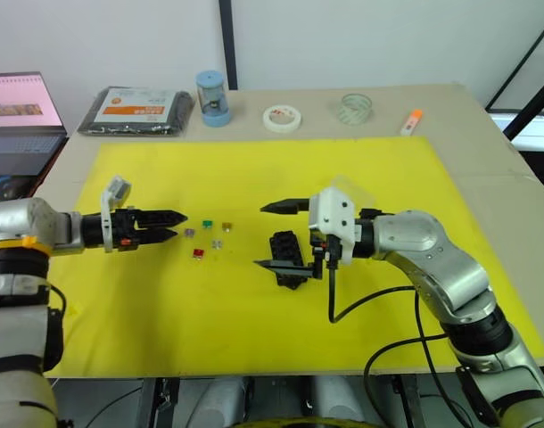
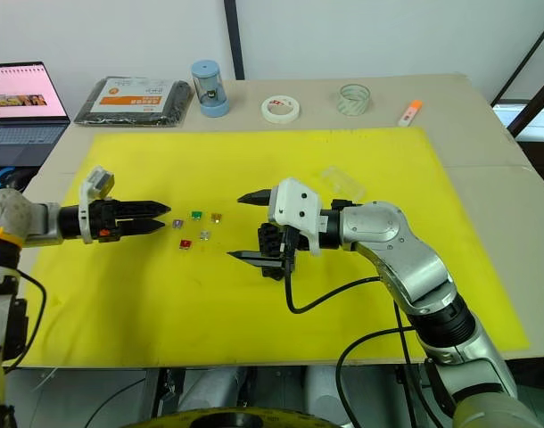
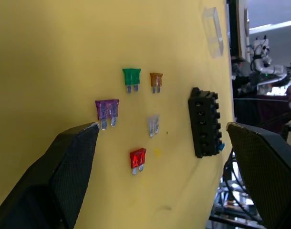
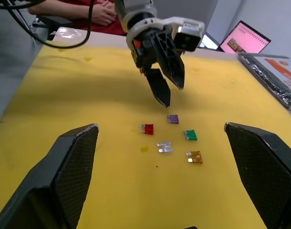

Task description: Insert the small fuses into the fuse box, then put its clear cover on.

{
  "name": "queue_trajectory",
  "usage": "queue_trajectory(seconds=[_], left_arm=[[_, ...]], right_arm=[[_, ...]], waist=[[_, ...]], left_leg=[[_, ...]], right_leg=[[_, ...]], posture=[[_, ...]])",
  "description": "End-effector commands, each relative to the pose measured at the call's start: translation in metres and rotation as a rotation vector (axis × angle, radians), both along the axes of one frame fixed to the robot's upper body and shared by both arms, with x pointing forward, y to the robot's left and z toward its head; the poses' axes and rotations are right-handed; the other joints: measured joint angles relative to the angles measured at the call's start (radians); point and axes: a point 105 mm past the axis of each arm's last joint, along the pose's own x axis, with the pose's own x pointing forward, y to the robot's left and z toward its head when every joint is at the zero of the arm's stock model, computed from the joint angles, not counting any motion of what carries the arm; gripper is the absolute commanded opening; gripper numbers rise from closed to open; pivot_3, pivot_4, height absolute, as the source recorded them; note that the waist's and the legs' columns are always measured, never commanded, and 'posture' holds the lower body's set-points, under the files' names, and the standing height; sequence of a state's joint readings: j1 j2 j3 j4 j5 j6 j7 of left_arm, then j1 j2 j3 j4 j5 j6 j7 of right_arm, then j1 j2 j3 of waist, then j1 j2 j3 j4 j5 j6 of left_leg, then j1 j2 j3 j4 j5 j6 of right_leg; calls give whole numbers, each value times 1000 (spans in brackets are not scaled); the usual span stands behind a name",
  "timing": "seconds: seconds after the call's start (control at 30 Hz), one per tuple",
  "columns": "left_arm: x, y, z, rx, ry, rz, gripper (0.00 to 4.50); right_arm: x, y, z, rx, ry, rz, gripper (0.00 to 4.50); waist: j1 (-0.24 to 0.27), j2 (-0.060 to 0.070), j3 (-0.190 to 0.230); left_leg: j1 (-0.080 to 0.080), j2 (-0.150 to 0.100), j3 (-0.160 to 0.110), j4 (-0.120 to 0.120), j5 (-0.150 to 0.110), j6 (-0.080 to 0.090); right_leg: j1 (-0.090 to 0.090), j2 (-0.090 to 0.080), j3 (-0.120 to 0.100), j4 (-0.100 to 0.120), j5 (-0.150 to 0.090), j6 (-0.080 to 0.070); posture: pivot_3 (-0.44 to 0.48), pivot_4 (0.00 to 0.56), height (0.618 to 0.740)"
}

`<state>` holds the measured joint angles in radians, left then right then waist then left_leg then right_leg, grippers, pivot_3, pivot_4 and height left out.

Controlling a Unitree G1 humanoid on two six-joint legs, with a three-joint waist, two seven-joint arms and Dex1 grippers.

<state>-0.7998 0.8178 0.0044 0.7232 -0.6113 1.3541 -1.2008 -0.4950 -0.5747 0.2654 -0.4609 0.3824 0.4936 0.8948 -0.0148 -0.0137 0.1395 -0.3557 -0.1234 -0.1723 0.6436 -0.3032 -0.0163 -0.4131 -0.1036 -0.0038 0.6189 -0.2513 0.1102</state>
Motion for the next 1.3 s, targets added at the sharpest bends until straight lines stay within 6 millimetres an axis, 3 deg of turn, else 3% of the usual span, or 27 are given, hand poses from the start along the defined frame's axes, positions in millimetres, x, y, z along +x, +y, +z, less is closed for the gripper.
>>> queue_trajectory(seconds=[0.03,0.27,0.43,0.83,0.97,1.3], left_arm=[[6,-2,-6,19,-2,10,4500],[9,-4,-18,7,31,19,4500],[8,-17,-24,-25,38,-26,4500],[12,-27,-22,-74,11,-42,4500],[12,-27,-22,-76,12,-39,3631],[8,-29,-33,-50,32,-56,79]], right_arm=[[-4,1,12,24,-58,-3,4485],[-4,-3,15,27,-51,-29,4485],[-2,-6,15,16,-49,-45,4485],[-3,-5,17,22,-40,-48,4485],[-2,-5,16,24,-37,-51,4500],[-1,-5,15,26,-29,-55,4500]], waist=[[1,0,0],[4,0,0],[7,0,-1],[27,-1,-1],[26,-1,-1],[18,-1,-1]], left_leg=[[0,0,0,0,0,0],[0,0,0,1,0,-1],[0,-1,0,1,0,-1],[0,-1,0,2,-1,0],[0,-1,0,2,-1,0],[0,-1,0,2,-1,0]], right_leg=[[0,0,0,0,0,0],[0,0,0,0,0,0],[1,0,0,0,0,0],[2,-1,0,-1,0,0],[2,-1,0,-1,0,1],[1,-1,1,0,0,1]], posture=[[0,150,740],[0,150,740],[0,150,740],[0,150,740],[0,150,740],[0,150,740]])
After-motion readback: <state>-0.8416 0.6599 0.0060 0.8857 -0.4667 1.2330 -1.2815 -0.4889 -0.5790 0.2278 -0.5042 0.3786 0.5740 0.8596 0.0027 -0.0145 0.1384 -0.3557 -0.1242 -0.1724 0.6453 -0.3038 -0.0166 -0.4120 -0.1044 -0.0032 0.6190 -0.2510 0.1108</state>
